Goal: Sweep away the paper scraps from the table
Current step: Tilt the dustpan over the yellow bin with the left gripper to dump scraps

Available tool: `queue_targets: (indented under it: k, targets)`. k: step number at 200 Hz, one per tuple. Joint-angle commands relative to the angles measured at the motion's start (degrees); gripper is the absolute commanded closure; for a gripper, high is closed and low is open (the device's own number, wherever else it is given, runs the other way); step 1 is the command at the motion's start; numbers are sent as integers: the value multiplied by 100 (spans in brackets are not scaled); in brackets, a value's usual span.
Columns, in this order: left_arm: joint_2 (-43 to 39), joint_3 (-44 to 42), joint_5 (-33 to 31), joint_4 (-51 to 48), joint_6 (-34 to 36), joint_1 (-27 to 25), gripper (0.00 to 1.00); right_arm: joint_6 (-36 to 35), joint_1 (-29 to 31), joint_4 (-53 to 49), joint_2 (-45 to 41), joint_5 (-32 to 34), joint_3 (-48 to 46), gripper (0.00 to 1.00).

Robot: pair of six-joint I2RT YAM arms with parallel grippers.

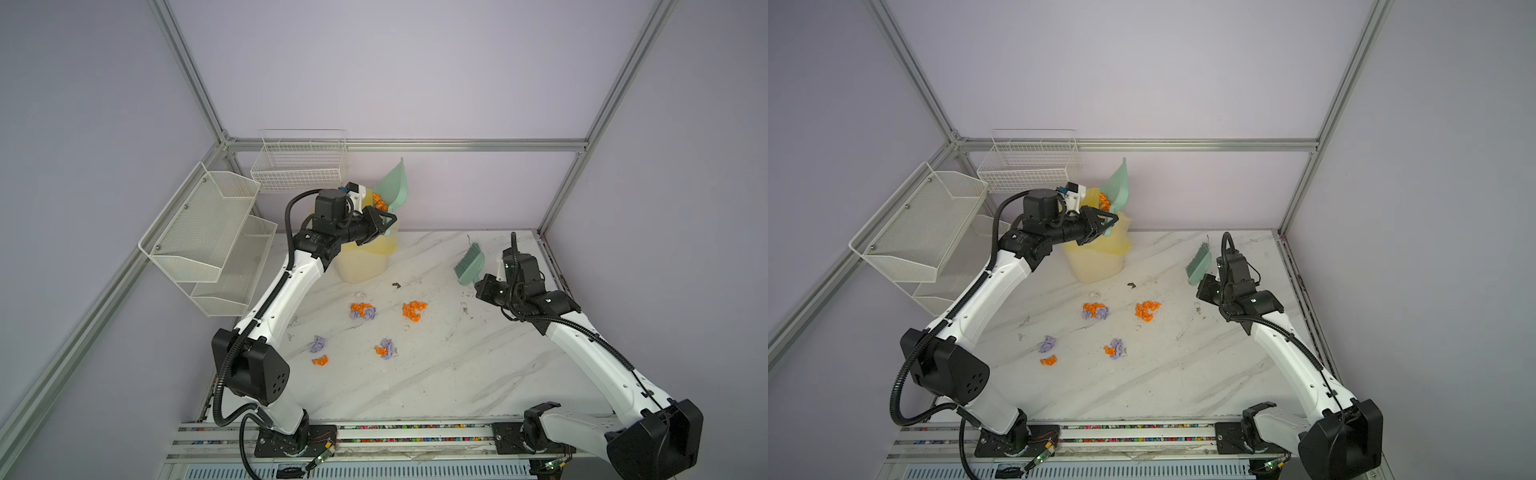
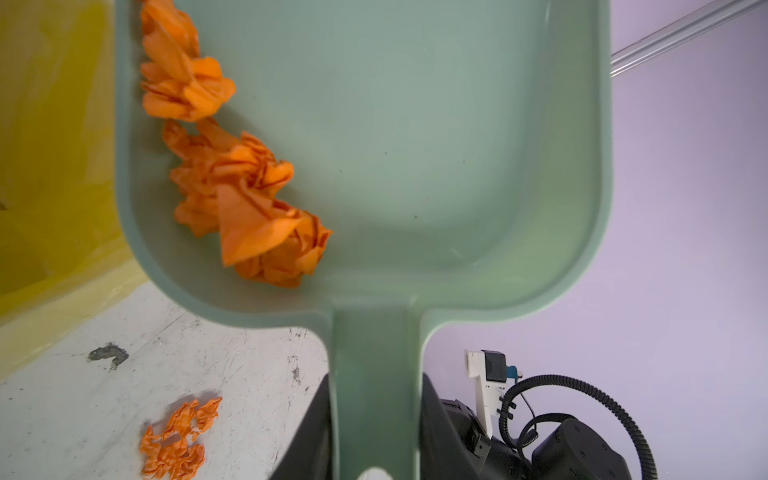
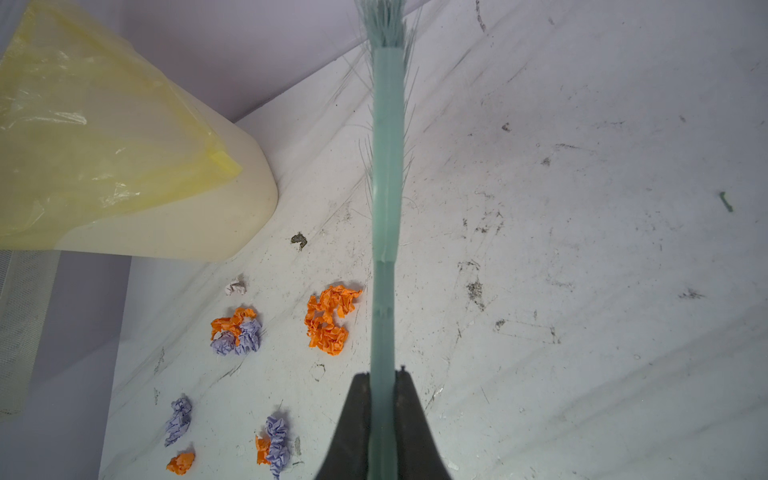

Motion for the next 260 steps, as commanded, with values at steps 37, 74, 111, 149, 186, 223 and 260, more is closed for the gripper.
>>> queue_targets:
  k: [37,74,111,149,186,223,260]
  targets:
    - [-499,-865,501,1167,-821,315,88,-16,-26,-14,-156,-60,113,100]
    - [-631,-1275,638,1656,-1149,487,86,-16,-21,-22,-164,-86,114,100]
    - [-632,-1568,937,2093,-1576,710,86,-7,-26,-40,-158,-94,144,100]
    - [-589,-2095,1364,3341,-2539,915,85,-8,-26,-66,-141,-77,186,100]
    - [-436,-2667,1624,4927,-3748,1071,85,-16,-23,-90,-131,-69,219,100]
    - [-178,-3049,1700,6522,-4883,1160,85,-10,-26,-117,-185,-63,228,100]
    - [92,-3330,1595,7862,-5875,1239,85,-15,-19,-145,-215,-70,250,100]
